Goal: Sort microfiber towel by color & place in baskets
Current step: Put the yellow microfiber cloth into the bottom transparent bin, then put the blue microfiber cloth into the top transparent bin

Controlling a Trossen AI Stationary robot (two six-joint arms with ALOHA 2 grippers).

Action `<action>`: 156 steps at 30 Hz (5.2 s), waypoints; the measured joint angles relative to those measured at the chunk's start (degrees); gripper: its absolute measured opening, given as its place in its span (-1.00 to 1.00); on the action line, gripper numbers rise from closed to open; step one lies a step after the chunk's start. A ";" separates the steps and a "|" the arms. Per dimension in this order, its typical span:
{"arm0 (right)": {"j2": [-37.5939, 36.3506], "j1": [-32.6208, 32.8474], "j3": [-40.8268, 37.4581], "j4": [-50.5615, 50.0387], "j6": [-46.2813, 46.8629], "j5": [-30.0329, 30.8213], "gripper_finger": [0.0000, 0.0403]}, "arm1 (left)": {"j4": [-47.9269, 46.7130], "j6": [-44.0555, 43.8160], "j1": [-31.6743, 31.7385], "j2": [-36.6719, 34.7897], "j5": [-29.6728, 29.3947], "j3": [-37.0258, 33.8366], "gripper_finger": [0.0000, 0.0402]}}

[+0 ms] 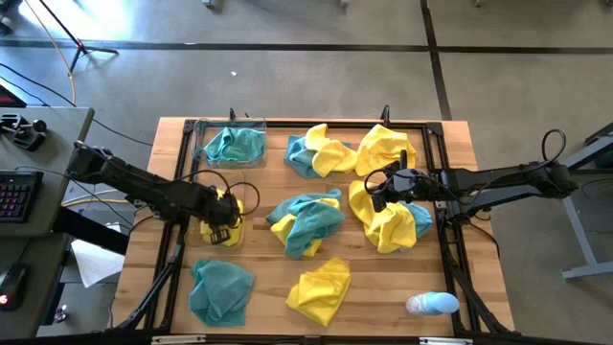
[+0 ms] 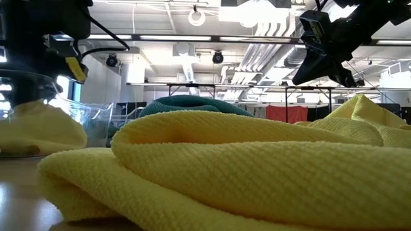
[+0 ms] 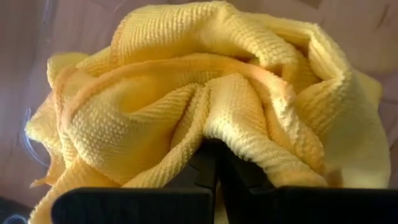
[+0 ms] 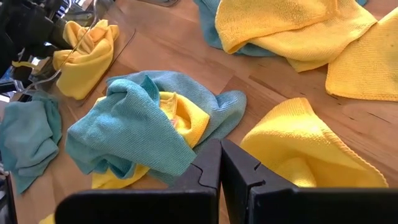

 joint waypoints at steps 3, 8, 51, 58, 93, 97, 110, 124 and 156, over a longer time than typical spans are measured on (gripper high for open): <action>0.01 0.00 0.00 -0.02 0.00 0.00 -1.00 | 0.74 -2.68 0.66 0.00 0.52 -0.01 -0.96; 0.01 0.01 0.00 -0.03 -0.01 0.00 -1.00 | 0.88 -3.72 1.85 -0.18 3.29 -0.02 -0.79; 25.91 3.53 24.13 3.10 -28.02 -3.74 -0.99 | -7.54 -0.68 2.41 -3.15 -1.35 28.92 -0.47; 39.02 3.51 38.92 -11.04 -33.79 -9.21 -0.81 | -6.17 -0.88 2.41 -3.15 -3.28 28.92 -0.47; 36.67 7.93 45.88 -24.10 -43.09 -3.89 -0.99 | 17.34 -4.14 1.86 -3.11 -3.81 28.92 -0.47; 29.19 8.03 45.88 -25.78 -43.50 -0.42 -0.99 | 24.03 -1.58 1.86 -2.63 -5.77 28.92 -0.47; 16.26 7.99 36.67 -20.73 -43.41 -0.94 -1.00 | 57.95 17.06 2.90 10.57 -6.21 28.92 -0.47; 16.08 7.99 28.81 -7.54 -44.27 -10.62 -1.00 | 65.41 18.44 5.51 28.13 -2.76 39.03 0.02; 8.73 8.16 28.81 -8.51 -39.85 -2.49 -1.00 | 26.61 10.77 11.12 33.66 -3.29 55.22 -0.93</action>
